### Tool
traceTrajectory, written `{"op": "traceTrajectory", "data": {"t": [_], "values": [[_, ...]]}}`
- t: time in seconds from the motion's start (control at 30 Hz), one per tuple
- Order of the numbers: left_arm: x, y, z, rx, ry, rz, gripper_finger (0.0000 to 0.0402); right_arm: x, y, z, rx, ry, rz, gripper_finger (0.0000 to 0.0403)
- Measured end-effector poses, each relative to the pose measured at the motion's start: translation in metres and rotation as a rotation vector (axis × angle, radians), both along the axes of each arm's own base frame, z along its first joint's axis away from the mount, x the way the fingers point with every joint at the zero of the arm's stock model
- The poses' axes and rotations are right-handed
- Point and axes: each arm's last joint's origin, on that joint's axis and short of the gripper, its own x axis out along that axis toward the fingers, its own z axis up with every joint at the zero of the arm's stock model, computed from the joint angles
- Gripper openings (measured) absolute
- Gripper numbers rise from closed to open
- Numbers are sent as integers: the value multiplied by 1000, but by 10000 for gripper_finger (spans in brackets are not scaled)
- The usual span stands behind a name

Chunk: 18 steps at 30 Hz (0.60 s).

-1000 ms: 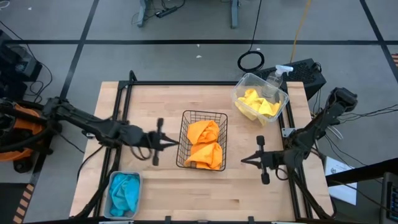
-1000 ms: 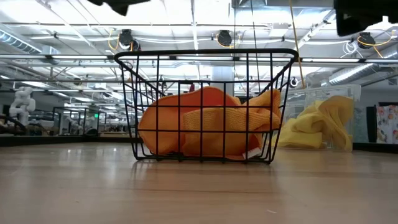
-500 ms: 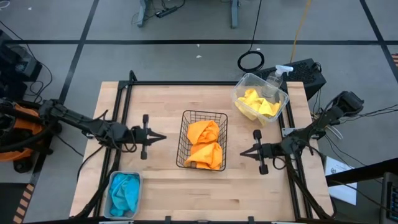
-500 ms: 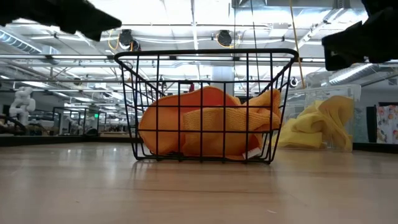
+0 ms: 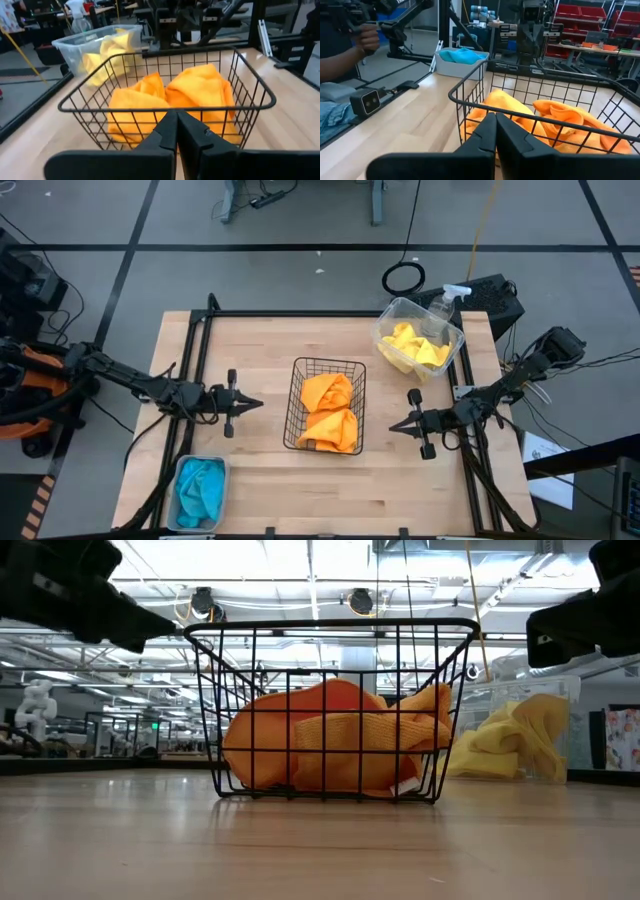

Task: Sort microfiber towel by color & place in baskets
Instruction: Return to Home Position

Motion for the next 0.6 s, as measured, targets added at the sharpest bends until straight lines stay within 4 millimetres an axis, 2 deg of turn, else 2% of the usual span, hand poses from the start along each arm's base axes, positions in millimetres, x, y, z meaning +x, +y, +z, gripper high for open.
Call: {"op": "traceTrajectory", "data": {"t": [0.2,0.6], "values": [[-6,2,-16,-27,-25,-3,9,0,0,-1,-15,5,0,0],[-16,4,-13,26,-88,-47,8,0,0,-1,2,8,-5,0]]}}
